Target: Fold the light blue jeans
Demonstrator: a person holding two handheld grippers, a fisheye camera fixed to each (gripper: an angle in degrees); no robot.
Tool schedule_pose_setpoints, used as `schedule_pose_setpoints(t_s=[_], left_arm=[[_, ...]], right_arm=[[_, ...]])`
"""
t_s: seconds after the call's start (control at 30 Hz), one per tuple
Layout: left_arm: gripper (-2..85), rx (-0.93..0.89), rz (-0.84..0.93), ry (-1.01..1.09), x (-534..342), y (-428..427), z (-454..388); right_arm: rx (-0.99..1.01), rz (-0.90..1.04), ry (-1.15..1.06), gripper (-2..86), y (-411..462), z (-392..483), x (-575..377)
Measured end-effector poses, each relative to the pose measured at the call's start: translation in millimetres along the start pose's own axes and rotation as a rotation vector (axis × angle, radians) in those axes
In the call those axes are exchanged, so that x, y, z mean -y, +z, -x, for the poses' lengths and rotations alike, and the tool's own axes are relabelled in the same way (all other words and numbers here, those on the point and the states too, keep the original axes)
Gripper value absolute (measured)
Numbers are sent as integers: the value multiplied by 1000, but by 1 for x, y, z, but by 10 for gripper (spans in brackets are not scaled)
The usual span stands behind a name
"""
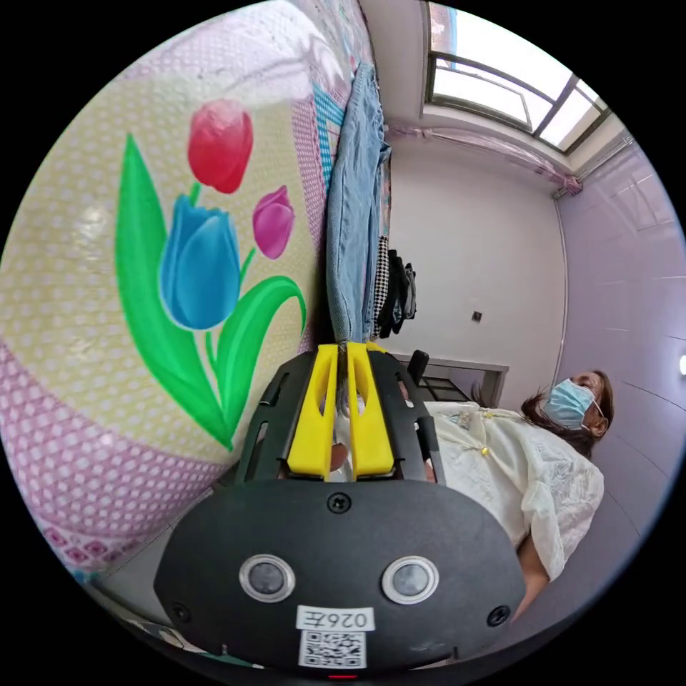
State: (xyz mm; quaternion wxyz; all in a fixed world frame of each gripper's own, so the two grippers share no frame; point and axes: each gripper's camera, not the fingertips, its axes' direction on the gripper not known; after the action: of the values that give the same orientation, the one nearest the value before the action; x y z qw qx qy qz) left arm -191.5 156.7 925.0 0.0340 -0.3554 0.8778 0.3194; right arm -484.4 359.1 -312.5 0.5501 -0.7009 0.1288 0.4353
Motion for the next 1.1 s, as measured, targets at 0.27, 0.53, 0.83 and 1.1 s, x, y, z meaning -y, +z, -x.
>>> schedule_pose_setpoints(t_s=[0.27, 0.53, 0.83, 1.1], left_arm=[[-9, 107, -61, 161, -16, 6, -63], [51, 185, -187, 194, -30, 64, -90], [47, 510, -199, 182, -34, 158, -104], [-1, 389, -283, 46, -47, 175, -85]], right_arm=[[-474, -384, 342, 66, -118, -81, -19], [-756, -340, 353, 110, -122, -137, 26], [-658, -217, 192, -12, -118, -131, 48], [-633, -205, 261, -8, -160, -158, 32]])
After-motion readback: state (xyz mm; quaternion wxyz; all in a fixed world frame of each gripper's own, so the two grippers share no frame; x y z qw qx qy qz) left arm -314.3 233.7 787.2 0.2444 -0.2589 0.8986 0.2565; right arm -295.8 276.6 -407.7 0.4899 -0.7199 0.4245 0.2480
